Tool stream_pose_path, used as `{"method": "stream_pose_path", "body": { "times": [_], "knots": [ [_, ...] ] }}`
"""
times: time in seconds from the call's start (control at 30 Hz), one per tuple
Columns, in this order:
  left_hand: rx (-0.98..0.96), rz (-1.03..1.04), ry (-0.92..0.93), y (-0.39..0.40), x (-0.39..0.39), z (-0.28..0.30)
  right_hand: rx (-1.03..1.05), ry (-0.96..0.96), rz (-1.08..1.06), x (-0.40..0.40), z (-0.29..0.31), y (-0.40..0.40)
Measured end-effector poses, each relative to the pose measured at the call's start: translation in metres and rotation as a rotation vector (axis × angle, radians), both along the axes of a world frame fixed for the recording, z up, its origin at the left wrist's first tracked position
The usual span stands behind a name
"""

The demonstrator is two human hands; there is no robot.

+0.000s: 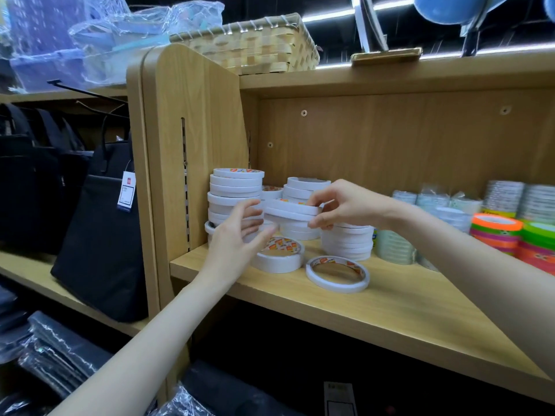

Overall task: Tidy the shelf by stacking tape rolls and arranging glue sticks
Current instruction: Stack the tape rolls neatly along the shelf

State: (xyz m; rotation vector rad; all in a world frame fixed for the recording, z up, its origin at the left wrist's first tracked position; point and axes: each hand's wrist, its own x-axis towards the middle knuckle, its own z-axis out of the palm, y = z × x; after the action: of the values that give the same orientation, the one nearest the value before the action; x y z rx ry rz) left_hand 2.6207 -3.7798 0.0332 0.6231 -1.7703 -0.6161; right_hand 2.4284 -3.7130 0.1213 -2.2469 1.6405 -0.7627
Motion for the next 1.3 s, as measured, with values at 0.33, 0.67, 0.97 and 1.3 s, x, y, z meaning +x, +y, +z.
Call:
{"method": "stream_pose_path", "body": {
  "times": [0.33,0.67,0.97,1.3],
  "knots": [
    [-0.272,0.164,-0.242,0.0,-0.021,-0.005,-0.12,0.422,-0.455,-0.046,0.021,0.024],
    [-0.212,0.252,-0.186,-0.005,0.007,-0.012,-0.453,0.047,-0.305,-0.032,0.036,0.025],
    [-0.128,0.273,-0.112,-0.009,0.023,-0.021,-0.071,0.388,-0.042,0.028,-0.043,-0.009],
    [-0.216,0.122,-0.272,-0.01,0.022,-0.023,-0.38,0.227,-0.253,-0.016,0.003,0.002]
  ]
}}
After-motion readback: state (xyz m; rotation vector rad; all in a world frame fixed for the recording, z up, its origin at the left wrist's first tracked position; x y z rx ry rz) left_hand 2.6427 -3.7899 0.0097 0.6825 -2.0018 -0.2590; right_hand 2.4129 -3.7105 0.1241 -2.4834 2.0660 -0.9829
